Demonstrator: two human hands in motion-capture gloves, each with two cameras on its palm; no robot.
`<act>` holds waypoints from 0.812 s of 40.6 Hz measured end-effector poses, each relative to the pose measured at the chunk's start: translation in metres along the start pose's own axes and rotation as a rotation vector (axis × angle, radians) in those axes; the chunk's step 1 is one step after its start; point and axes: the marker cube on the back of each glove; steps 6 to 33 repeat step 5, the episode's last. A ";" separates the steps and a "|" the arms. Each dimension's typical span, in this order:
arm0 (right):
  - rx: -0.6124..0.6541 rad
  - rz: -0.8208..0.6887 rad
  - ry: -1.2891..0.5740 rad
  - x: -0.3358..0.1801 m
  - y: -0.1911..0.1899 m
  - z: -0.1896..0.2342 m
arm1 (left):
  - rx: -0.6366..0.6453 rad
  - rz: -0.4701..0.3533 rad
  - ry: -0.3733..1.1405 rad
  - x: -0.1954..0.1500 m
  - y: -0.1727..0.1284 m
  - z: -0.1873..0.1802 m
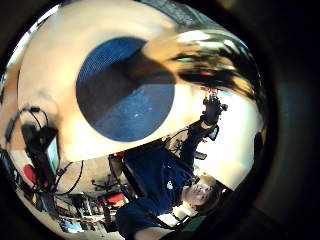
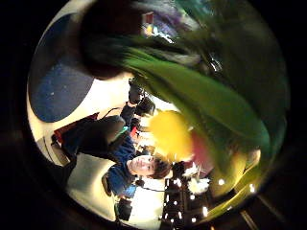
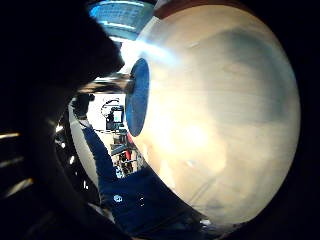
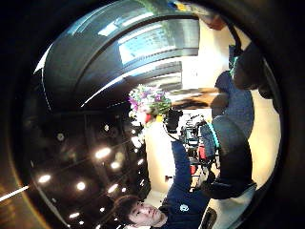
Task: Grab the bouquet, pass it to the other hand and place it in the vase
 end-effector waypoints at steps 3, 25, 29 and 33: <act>-0.009 0.064 -0.014 0.004 0.004 0.001 | -0.036 0.105 -0.034 -0.015 0.009 0.005; 0.007 0.110 0.013 0.012 0.004 0.000 | 0.027 0.069 -0.106 -0.029 0.005 0.002; 0.007 0.110 0.013 0.012 0.004 0.000 | 0.027 0.069 -0.106 -0.029 0.005 0.002; 0.007 0.110 0.013 0.012 0.004 0.000 | 0.027 0.069 -0.106 -0.029 0.005 0.002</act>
